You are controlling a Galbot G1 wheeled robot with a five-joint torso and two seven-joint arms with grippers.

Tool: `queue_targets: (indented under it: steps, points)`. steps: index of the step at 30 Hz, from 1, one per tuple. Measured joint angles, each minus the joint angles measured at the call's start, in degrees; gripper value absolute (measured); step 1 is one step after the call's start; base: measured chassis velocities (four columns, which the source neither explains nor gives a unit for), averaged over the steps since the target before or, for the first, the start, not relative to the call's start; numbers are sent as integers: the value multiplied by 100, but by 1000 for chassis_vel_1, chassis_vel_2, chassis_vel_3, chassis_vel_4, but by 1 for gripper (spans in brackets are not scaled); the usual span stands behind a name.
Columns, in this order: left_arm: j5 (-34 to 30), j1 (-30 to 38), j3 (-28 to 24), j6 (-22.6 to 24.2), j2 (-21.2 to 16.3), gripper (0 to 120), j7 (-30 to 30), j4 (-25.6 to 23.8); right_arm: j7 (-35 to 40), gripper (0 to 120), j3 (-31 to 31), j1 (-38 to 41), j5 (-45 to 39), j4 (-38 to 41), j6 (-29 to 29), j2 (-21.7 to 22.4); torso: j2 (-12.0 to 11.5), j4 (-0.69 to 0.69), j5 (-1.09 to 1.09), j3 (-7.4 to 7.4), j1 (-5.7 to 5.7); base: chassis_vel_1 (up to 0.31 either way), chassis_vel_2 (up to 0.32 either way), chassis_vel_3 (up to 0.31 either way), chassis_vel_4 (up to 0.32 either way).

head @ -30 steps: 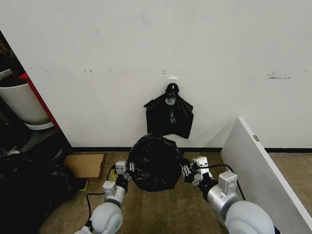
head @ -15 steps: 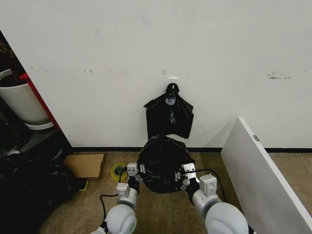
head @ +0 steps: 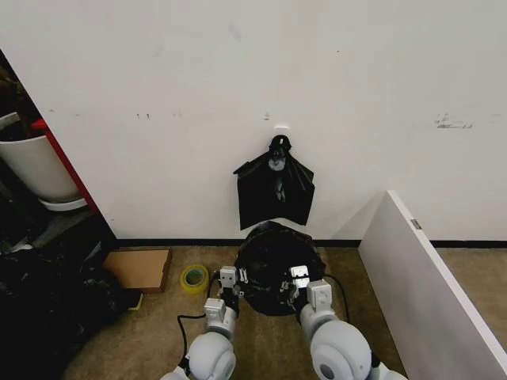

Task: Place the garbage bag over the trash bin.

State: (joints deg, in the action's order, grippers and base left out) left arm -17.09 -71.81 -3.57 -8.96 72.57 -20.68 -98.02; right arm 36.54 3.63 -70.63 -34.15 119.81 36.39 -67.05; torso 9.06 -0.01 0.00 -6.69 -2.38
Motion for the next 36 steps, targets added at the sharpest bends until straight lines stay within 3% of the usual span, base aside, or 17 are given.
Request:
queue_targets:
  steps: [15, 36]
  points:
    - [204, -202, -42, -149, 32, 1, 20, -12, 158, 0, 270, 601, 157, -1077, 132, -322, 0, 0, 0, 0, 0, 0, 0, 0, 0]
    - [281, -399, -11, -269, 77, 1, 74, -102, 297, 0, 619, 1123, 195, -1936, 187, -489, 0, 0, 0, 0, 0, 0, 0, 0, 0]
